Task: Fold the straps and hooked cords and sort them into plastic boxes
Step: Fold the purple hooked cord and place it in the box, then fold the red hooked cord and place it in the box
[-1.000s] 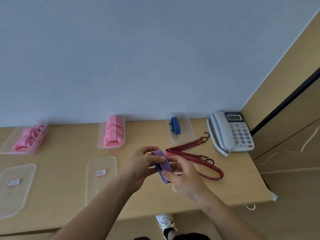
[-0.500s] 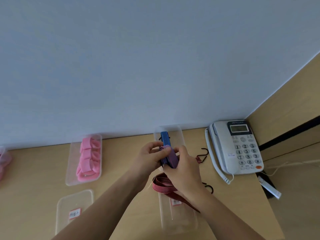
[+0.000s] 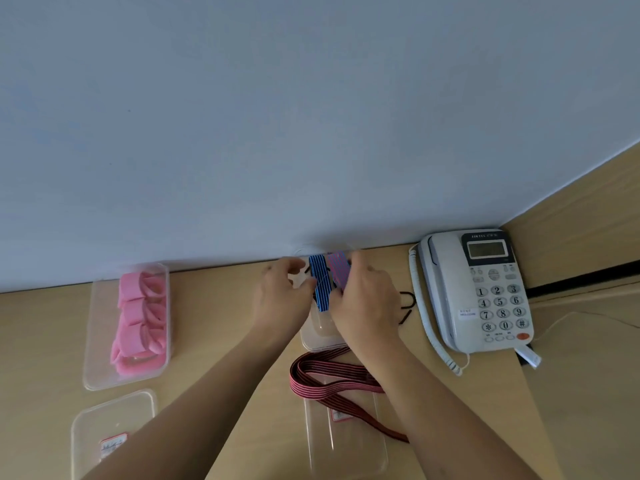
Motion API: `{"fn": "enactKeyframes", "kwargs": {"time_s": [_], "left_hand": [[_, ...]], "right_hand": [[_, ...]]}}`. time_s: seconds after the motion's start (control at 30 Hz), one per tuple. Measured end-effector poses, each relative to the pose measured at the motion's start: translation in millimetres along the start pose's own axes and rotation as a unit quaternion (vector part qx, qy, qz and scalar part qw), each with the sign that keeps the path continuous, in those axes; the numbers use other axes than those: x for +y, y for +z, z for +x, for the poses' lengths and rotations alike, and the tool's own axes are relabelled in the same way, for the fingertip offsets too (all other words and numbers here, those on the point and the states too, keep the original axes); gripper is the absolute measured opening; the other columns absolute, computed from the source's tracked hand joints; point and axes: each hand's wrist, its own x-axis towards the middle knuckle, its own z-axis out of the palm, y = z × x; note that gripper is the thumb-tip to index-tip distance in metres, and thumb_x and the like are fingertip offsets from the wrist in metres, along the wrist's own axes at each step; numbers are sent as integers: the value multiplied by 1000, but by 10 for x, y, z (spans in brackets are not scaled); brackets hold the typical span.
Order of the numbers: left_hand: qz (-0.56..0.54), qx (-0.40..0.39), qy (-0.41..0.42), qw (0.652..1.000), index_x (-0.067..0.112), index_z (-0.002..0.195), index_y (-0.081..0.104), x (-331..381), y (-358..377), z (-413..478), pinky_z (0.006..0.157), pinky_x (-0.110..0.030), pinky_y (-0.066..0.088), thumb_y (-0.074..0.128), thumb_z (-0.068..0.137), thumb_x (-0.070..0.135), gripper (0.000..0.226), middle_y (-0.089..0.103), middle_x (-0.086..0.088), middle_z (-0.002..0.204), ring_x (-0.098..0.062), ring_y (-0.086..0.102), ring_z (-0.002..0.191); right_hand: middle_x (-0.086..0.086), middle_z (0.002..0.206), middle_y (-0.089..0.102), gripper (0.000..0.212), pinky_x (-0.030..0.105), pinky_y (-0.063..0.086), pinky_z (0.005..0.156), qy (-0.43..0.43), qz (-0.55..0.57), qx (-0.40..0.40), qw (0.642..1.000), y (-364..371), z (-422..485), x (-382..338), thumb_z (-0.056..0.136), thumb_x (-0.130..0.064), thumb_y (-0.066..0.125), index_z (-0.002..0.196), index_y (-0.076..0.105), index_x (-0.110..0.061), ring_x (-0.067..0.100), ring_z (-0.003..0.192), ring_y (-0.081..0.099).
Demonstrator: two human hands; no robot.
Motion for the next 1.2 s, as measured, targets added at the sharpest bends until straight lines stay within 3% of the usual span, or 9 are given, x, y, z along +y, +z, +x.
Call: {"fn": "enactKeyframes", "kwargs": {"time_s": [0.1, 0.2, 0.3, 0.4, 0.53, 0.73, 0.83, 1.07, 1.2], "left_hand": [[26, -10, 28, 999, 21, 120, 68, -42, 15, 46, 69, -8, 37, 77, 83, 13, 39, 58, 5, 113, -11, 59, 92], [34, -13, 47, 998, 19, 120, 68, -83, 11, 62, 70, 3, 35, 78, 79, 4, 44, 56, 5, 112, -12, 60, 90], [25, -12, 63, 998, 17, 118, 68, -113, 5, 45, 69, 1, 36, 77, 78, -1, 44, 56, 4, 113, -14, 61, 91], [18, -17, 69, 997, 17, 119, 68, -122, 2, 33, 76, -13, 40, 75, 79, -1, 45, 58, 3, 115, -13, 61, 92], [8, -21, 71, 997, 18, 119, 67, -151, -1, 41, 71, -4, 38, 75, 80, 0, 44, 55, 6, 113, -12, 61, 92], [1, -21, 92, 995, 18, 118, 68, -192, -1, 29, 84, -23, 50, 75, 80, -3, 44, 56, 6, 114, -12, 62, 92], [0, -16, 109, 994, 16, 119, 69, -212, 11, 29, 86, -29, 54, 74, 79, -7, 46, 58, 5, 114, -14, 62, 92], [9, -11, 141, 990, 16, 122, 70, -275, -2, 22, 71, -1, 45, 72, 83, -5, 44, 60, 4, 118, -12, 60, 99], [16, -1, 172, 985, 18, 122, 72, -319, -88, -90, 76, -2, 44, 73, 87, 2, 39, 63, 10, 118, -8, 58, 99]], "right_hand": [[4, 87, 63, 49, 33, 38, 58, -12, -61, -15, 998, 95, 14, -107, 78, -23, 74, 117, 46, -13, 26, 87, 56], [4, 91, 65, 55, 33, 37, 56, 18, -87, -12, 996, 144, 20, -155, 78, -20, 76, 123, 46, -12, 25, 90, 56], [5, 91, 65, 53, 33, 34, 56, 34, -95, -17, 995, 144, 23, -169, 75, -19, 79, 120, 50, -11, 26, 91, 57], [6, 100, 65, 46, 31, 34, 58, 16, -122, -31, 992, 154, 11, -177, 79, -23, 74, 117, 52, -10, 26, 96, 55], [11, 116, 61, 78, 34, 50, 69, -13, -118, -43, 992, 175, -64, -174, 77, -33, 77, 141, 42, -5, 27, 103, 57], [12, 95, 67, 45, 35, 53, 64, -48, -18, 32, 998, 259, -99, -45, 68, -11, 82, 109, 65, -3, 30, 82, 64], [13, 106, 66, 37, 35, 55, 69, -53, -12, 49, 997, 294, -23, -33, 70, -5, 83, 103, 68, -4, 30, 86, 65], [14, 110, 58, 45, 35, 48, 83, -120, -130, -32, 984, 240, 0, -23, 75, -31, 71, 109, 64, -3, 29, 98, 49], [9, 101, 60, 24, 37, 50, 82, -121, -23, 23, 992, 124, -132, 120, 87, -21, 65, 106, 68, -6, 28, 94, 53]]}}
